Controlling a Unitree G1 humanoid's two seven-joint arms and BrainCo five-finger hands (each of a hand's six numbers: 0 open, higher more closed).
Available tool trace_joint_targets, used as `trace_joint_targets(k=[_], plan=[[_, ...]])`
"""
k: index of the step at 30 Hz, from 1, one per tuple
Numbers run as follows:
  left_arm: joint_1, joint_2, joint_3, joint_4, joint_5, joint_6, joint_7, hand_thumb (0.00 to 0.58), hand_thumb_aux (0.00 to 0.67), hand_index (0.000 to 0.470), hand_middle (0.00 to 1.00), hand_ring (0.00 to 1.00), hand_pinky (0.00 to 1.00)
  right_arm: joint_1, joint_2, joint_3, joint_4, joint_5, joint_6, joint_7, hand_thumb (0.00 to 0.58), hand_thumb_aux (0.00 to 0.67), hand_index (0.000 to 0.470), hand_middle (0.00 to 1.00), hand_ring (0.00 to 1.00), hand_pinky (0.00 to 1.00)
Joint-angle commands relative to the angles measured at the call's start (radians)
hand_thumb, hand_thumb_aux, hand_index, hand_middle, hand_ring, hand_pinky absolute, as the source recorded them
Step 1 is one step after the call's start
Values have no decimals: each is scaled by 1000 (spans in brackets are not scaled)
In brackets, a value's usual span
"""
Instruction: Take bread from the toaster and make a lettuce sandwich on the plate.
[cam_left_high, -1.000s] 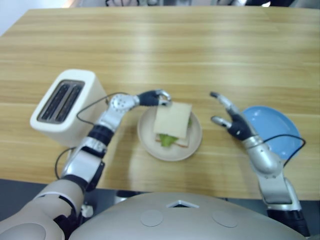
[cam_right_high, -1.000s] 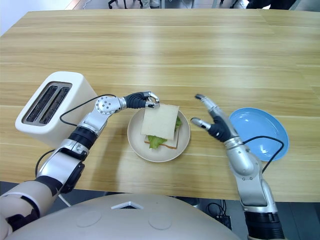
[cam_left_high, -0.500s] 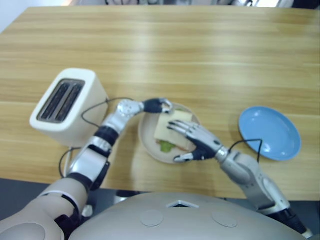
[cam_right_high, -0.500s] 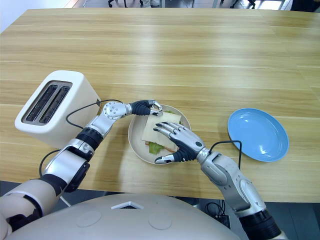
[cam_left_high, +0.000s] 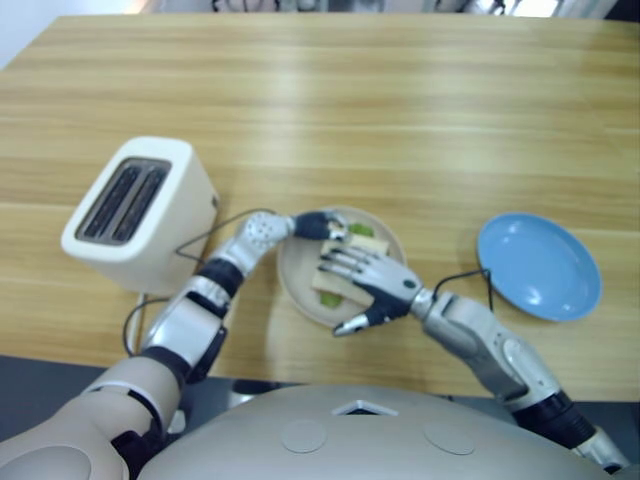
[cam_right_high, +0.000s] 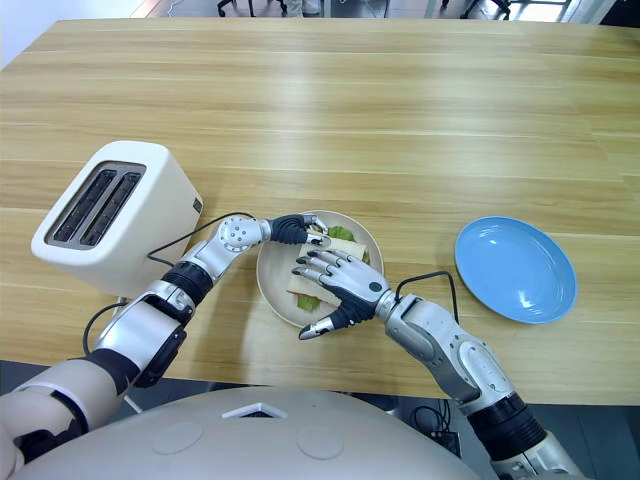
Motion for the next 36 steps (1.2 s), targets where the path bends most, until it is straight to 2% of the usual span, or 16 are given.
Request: trace_joint_targets(k=[1,9,10,11,12,15,20,24,27,30,32,34,36], plan=[[-12,8,-1,35,23,14,16,580,670,460,1000,1000,1000,65,-42,57,46,-23,8,77,0,0,0,0,0,0],[-25,18,8,15,28,4,36,580,670,460,1000,1000,1000,87,-69,71,74,13,25,97,0,0,0,0,0,0],[-26,27,11,-7,36,-5,59,523,460,316,1000,1000,1000,84,-67,73,83,24,26,101,0,0,0,0,0,0],[-28,39,21,-42,39,-13,83,0,0,0,984,984,984,81,-64,76,92,29,28,102,0,0,0,0,0,0],[-28,54,45,-99,38,-22,117,0,0,0,0,0,0,77,-60,81,104,38,28,104,0,0,0,0,0,0],[-7,110,181,-400,-72,29,131,0,0,0,0,0,0,61,-50,97,156,56,21,96,0,0,0,0,0,0],[-9,237,414,-855,-273,292,94,0,0,0,0,0,0,59,-44,88,193,56,22,66,0,0,0,0,0,0],[87,326,484,-1089,-330,433,62,0,0,0,0,0,0,61,-41,59,172,73,18,26,0,0,0,0,0,0],[237,349,515,-1242,-345,480,68,0,0,0,0,0,0,70,-40,-1,106,108,22,-11,0,0,0,0,0,0],[381,355,504,-1337,-351,494,56,0,0,0,0,0,0,99,-22,-89,1,238,2,-49,0,0,0,0,0,0],[471,374,479,-1355,-339,479,32,0,0,0,0,0,0,124,14,-180,-112,401,1,-72,0,0,0,0,0,0],[532,403,464,-1358,-335,447,-4,0,0,0,0,0,0,133,46,-300,-214,477,21,-107,0,0,0,0,0,0],[570,440,463,-1367,-340,444,-37,0,0,0,0,0,0,155,37,-396,-281,534,72,-71,0,0,0,0,0,0]])
